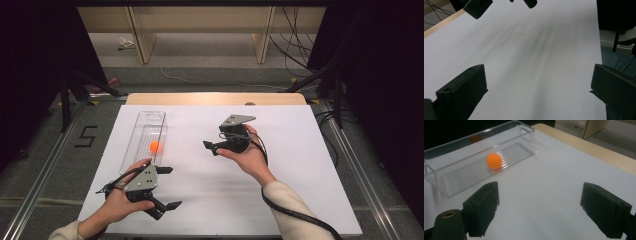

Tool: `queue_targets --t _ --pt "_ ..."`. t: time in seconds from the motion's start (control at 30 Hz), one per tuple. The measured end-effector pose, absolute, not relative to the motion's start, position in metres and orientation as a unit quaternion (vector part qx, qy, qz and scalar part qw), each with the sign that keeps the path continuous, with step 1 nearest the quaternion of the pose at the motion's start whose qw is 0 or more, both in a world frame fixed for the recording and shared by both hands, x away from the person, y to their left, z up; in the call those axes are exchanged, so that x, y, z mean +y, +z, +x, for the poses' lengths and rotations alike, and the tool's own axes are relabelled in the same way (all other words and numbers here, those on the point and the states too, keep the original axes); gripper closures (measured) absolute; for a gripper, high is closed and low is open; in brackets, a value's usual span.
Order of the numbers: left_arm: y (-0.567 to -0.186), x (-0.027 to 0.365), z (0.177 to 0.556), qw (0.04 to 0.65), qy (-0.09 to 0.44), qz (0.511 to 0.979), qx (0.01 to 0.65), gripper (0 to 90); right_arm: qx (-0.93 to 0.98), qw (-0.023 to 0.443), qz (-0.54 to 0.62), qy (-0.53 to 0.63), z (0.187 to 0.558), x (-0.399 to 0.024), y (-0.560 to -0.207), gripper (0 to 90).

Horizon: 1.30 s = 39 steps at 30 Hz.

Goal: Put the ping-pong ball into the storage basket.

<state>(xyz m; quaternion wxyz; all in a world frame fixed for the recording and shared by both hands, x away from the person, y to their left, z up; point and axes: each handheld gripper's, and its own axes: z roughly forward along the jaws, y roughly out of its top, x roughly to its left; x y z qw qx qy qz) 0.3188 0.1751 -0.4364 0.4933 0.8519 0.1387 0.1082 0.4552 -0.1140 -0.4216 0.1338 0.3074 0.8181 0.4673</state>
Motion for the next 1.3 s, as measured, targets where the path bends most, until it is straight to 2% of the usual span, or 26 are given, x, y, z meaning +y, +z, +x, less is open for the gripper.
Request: queue_targets --t 1.3 --pt "-0.436 0.176 0.319 0.494 0.111 0.851 0.14 0.0 0.802 0.146 0.343 0.466 0.431 -0.171 -0.422 16.4"
